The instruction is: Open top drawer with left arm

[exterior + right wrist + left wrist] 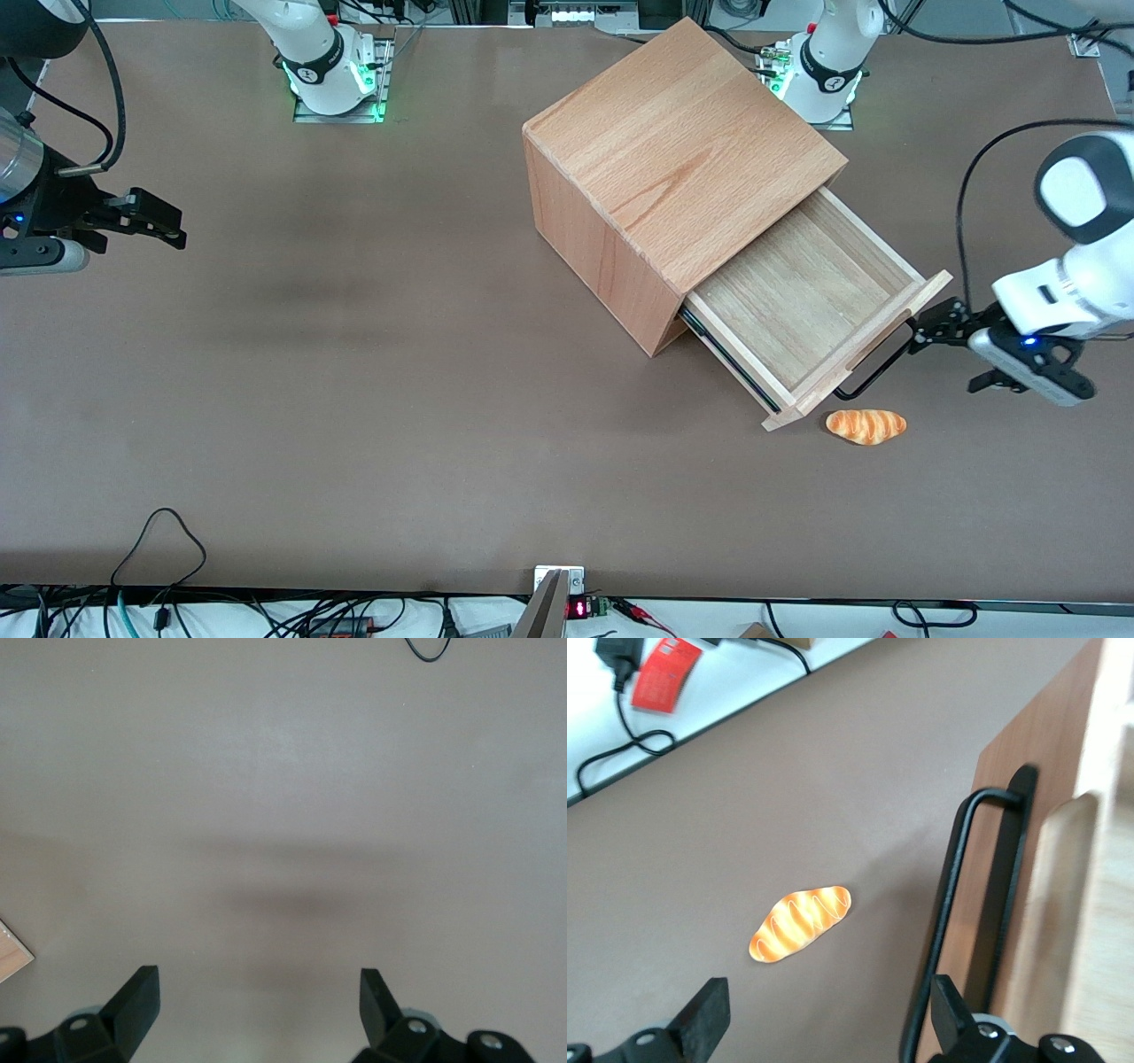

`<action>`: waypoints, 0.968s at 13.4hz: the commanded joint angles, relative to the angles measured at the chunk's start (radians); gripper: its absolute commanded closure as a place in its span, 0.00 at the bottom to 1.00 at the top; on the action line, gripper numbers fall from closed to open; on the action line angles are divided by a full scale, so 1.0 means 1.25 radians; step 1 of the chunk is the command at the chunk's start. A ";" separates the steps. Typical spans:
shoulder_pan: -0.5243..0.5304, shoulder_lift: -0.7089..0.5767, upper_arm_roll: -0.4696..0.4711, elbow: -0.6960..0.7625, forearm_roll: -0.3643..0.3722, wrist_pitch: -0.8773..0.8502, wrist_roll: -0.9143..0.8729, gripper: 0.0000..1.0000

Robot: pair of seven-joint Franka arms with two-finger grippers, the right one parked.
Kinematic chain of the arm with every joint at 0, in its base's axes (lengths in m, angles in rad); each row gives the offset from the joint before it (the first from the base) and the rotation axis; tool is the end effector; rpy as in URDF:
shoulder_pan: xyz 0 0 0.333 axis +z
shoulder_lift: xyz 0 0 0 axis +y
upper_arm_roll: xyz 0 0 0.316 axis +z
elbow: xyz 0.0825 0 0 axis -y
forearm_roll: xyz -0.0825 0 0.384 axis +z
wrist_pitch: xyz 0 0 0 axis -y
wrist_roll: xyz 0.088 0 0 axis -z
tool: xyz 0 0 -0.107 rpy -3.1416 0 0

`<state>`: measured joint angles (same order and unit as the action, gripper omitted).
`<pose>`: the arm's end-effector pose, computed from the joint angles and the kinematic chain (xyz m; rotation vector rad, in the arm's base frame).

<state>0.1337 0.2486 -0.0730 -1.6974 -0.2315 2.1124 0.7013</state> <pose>0.6493 0.0327 0.4658 2.8678 -0.7839 0.3555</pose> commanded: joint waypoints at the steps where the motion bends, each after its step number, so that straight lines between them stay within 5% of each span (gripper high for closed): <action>1: 0.002 -0.040 -0.004 0.024 0.031 -0.058 -0.080 0.00; 8: -0.008 -0.229 -0.002 0.007 0.126 -0.303 -0.431 0.00; 13: -0.020 -0.295 0.002 -0.024 0.208 -0.386 -0.557 0.00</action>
<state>0.1241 -0.0988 -0.0776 -1.6945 -0.0135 1.6452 0.0674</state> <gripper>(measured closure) 0.000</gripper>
